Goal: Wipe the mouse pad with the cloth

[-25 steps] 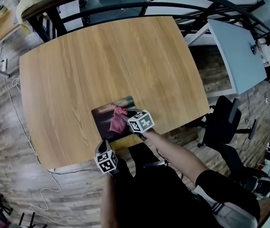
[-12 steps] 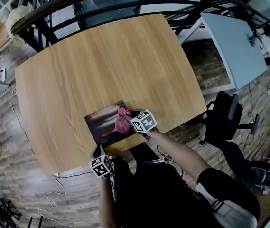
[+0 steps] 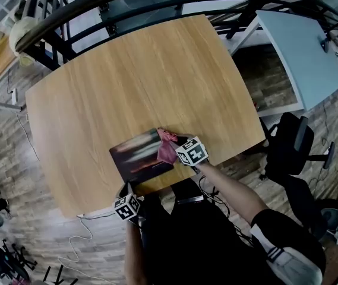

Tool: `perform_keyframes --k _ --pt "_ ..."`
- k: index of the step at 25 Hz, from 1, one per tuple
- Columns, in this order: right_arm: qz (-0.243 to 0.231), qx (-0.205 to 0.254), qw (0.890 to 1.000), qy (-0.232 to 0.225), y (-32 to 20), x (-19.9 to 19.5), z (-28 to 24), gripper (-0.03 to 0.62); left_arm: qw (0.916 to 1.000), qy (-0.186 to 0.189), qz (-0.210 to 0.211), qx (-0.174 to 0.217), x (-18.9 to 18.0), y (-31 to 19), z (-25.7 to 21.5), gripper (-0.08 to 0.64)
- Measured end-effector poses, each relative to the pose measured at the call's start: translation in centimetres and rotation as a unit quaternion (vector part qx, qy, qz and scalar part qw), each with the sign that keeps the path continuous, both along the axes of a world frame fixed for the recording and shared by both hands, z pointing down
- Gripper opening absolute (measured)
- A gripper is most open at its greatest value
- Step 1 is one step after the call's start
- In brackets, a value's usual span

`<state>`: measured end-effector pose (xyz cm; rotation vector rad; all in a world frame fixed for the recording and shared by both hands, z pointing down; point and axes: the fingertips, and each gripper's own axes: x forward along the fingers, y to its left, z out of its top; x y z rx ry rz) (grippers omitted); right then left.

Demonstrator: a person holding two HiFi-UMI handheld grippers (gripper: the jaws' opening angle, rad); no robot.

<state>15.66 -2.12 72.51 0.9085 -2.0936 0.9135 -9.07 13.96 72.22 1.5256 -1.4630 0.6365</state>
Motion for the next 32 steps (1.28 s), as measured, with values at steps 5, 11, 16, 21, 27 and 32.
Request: perform_keyframes --k 5,11,16,21,27,32 --pt "0.020 0.020 0.999 -0.041 -0.1 -0.9 -3.0 0.072 0.9981 0.018 0.054 0.024 -1.1 -1.6 -2.2 0.023" --pt "0.062 0.052 0.994 -0.079 1.1 -3.0 -7.3 0.072 0.9877 -0.003 0.145 0.060 -4.1 -8.2 -4.6 0.024" --pt "0.081 0.064 0.989 -0.105 2.8 -6.4 -10.9 0.072 0.9673 0.029 0.249 0.040 -3.2 -12.7 -3.0 0.023" --pt "0.026 0.039 0.985 -0.165 6.8 -11.9 -13.4 0.072 0.9455 0.048 0.322 0.020 -2.1 -14.3 -1.7 0.023" --pt "-0.073 -0.023 0.974 -0.211 12.3 -20.2 -11.6 0.072 0.9303 0.070 0.360 -0.011 -1.4 -13.8 0.0 0.023" --pt "-0.134 -0.071 0.964 -0.220 14.9 -25.7 -8.4 0.072 0.9299 0.087 0.357 -0.017 -1.4 -14.0 0.3 0.023"
